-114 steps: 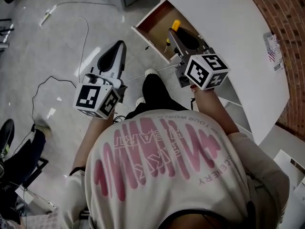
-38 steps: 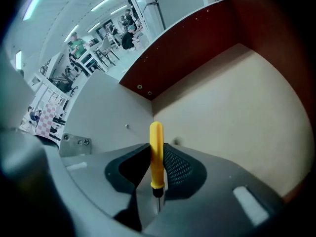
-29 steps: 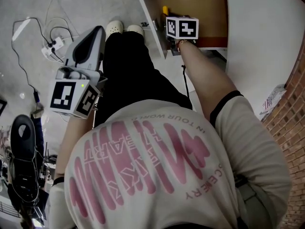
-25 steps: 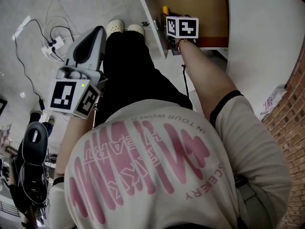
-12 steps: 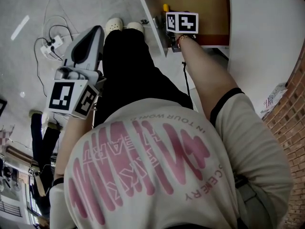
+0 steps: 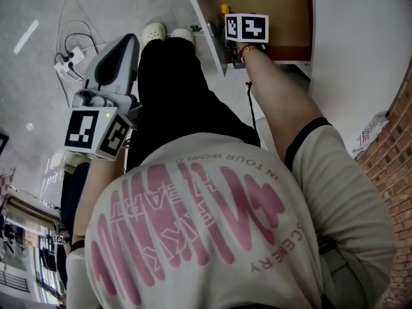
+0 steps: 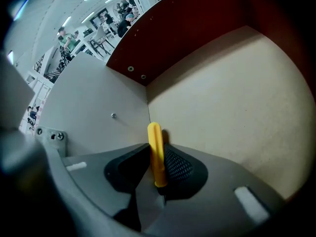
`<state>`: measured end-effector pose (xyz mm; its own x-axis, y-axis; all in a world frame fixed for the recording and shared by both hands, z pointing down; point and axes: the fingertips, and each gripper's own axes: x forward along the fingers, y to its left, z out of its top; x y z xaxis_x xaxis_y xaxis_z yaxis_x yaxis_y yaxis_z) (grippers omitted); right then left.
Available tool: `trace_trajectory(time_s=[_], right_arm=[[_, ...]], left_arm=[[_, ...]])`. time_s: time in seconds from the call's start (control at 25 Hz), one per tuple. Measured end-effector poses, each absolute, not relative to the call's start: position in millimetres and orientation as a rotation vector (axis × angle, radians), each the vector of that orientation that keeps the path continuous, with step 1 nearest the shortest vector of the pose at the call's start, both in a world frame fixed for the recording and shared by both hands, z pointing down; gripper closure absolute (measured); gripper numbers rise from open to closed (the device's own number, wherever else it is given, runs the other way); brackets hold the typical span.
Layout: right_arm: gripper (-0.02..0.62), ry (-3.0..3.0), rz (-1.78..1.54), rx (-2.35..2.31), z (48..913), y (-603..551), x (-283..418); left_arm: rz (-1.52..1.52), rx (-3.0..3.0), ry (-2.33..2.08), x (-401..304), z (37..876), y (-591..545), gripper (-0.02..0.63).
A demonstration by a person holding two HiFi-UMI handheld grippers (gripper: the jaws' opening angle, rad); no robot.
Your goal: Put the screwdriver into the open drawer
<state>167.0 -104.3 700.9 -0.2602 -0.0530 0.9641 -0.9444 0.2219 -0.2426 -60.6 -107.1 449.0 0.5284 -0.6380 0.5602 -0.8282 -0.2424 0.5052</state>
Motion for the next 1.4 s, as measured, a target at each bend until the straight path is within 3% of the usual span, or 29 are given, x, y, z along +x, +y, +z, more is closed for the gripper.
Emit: trace_trajectory(time_s=[1.4], right_arm=[[0.495, -1.561, 1.159, 0.967, 704, -106, 164]], left_arm=[[0.304, 1.963, -1.173, -66, 459, -113, 0.601]])
